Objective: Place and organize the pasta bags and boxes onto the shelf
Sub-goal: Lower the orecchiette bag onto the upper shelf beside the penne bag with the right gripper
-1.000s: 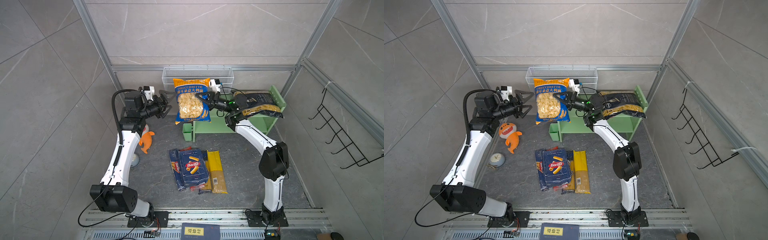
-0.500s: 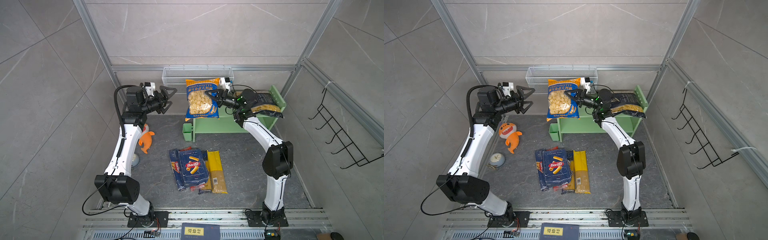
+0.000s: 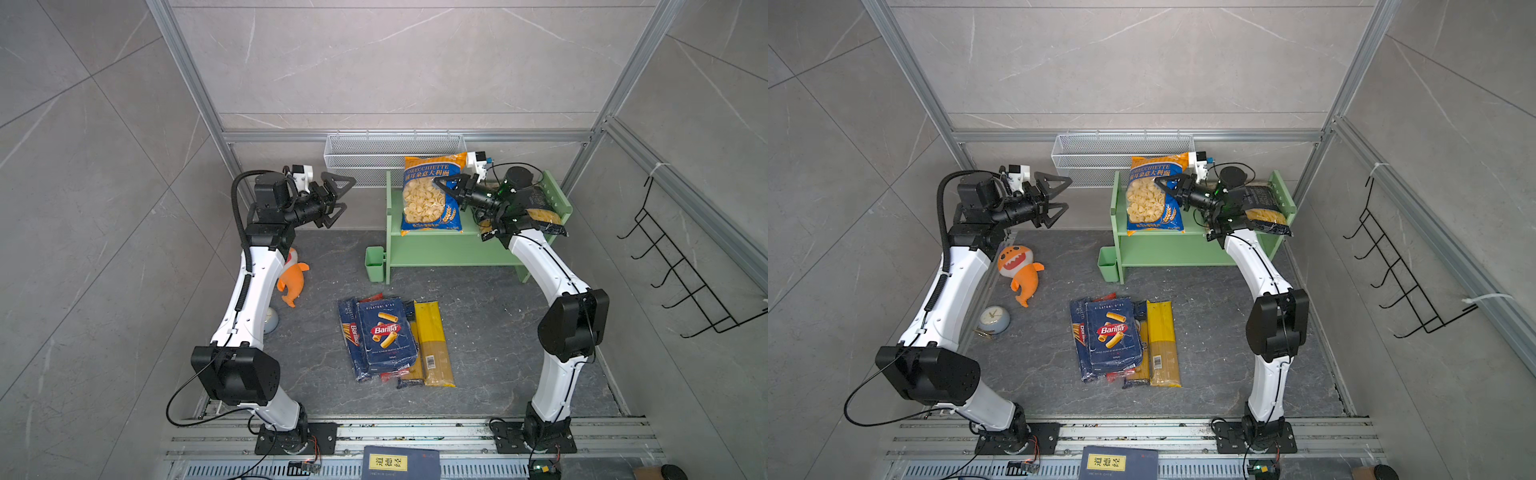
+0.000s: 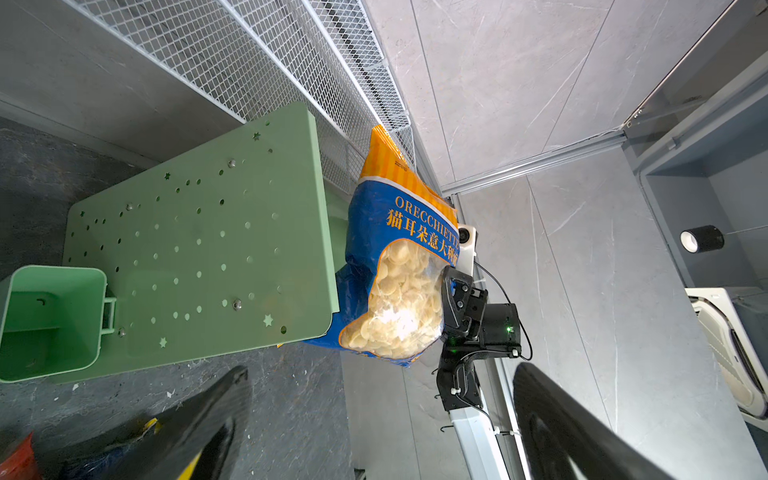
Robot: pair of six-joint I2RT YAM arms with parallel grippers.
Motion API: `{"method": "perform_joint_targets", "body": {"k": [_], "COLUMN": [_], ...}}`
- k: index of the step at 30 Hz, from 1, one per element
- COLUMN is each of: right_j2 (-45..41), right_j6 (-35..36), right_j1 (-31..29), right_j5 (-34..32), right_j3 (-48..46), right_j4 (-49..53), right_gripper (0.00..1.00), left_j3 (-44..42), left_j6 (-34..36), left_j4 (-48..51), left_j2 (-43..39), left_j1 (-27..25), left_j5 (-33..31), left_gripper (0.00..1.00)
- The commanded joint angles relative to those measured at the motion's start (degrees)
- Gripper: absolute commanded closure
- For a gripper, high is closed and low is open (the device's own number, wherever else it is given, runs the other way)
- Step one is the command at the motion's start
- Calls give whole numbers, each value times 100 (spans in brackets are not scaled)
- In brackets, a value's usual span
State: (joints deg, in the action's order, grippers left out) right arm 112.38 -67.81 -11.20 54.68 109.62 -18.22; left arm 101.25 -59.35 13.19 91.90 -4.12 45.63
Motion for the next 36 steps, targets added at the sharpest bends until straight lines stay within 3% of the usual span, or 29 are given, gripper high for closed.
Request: {"method": "perform_joint_targets", "body": {"k": [1, 21, 27, 36], "right_j2": [-391, -298, -278, -50], "right_j6": [264, 614, 1343, 1506], "right_j1": [-28, 103, 103, 109], "right_j5": [-131, -223, -339, -424], "right_j3": [340, 449, 702, 1035], "right_j4": [-351, 43, 900, 1230], "right_gripper": [100, 100, 100, 100], "left_j3": [180, 447, 484, 575], "left_j6": [167, 283, 301, 310], "left_j4": [-286, -102, -108, -138], "left_j2": [-49, 170, 249, 363], "left_j1": [25, 26, 34, 51], "left_j5": [235, 338, 342, 402], "left_gripper": [0, 0, 0, 0]}}
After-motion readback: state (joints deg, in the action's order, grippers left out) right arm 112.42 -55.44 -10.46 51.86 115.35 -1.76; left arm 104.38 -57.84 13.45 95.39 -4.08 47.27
